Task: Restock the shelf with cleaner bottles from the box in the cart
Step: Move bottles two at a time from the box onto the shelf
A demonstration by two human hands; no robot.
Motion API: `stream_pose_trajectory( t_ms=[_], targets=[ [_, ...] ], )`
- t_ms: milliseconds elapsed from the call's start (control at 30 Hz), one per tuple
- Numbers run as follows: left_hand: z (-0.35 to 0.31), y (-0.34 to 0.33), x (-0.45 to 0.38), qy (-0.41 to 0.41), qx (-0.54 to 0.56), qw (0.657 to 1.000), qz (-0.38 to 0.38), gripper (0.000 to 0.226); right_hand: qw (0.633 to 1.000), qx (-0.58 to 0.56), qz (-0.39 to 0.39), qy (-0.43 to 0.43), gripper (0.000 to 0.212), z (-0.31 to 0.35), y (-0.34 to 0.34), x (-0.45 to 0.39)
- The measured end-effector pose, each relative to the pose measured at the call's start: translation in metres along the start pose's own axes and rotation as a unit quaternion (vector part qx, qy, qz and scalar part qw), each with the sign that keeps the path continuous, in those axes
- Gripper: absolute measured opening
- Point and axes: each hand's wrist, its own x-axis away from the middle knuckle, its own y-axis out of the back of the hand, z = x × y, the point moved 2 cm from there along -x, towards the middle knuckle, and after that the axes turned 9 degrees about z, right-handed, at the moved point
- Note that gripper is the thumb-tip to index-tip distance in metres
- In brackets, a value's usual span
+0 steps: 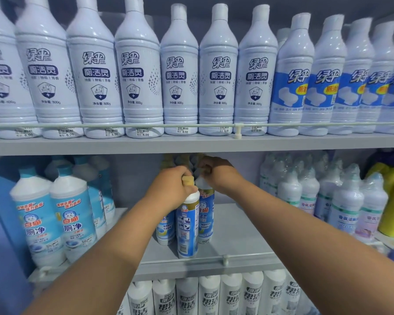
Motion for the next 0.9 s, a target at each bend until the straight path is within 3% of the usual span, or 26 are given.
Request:
stream_pose_trajectory(
  t_ms=[100, 200, 300, 367, 500, 700, 900],
  targets=[
    [0.013, -0.018, 0.017, -0.010, 0.067, 0.997, -0.040, 0.054, 0.986, -0.126, -0.104, 0.021, 0.038, -0.022, -0.023, 0.007],
    [0.038, -0.046, 0.040, 0.025, 0.199, 0.976, -0.083, 0.050, 0.955, -0.220, -0.197, -0.022, 0.040, -0.055, -0.064, 0.024],
    [0.057, -0.082, 0.057, 0.068, 0.294, 0.953, -0.012, 0.039, 0.968, -0.199, -0.133, -0.074, 0.037, -0.084, -0.117, 0.043],
    [0.067, -0.102, 0.062, 0.074, 0.289, 0.954, 0.027, 0.037, 0.976, -0.184, -0.077, -0.084, 0.038, -0.097, -0.144, 0.052],
    [0.076, -0.120, 0.060, 0.083, 0.249, 0.965, 0.015, 0.032, 0.970, -0.230, -0.022, -0.077, 0.043, -0.097, -0.165, 0.061],
    [0.069, -0.141, 0.057, 0.074, 0.189, 0.979, -0.034, 0.051, 0.938, -0.339, -0.055, -0.042, 0.039, -0.084, -0.172, 0.067],
    [0.059, -0.152, 0.055, 0.080, 0.178, 0.979, -0.054, 0.051, 0.931, -0.350, -0.100, -0.021, 0.057, -0.074, -0.177, 0.066]
  ],
)
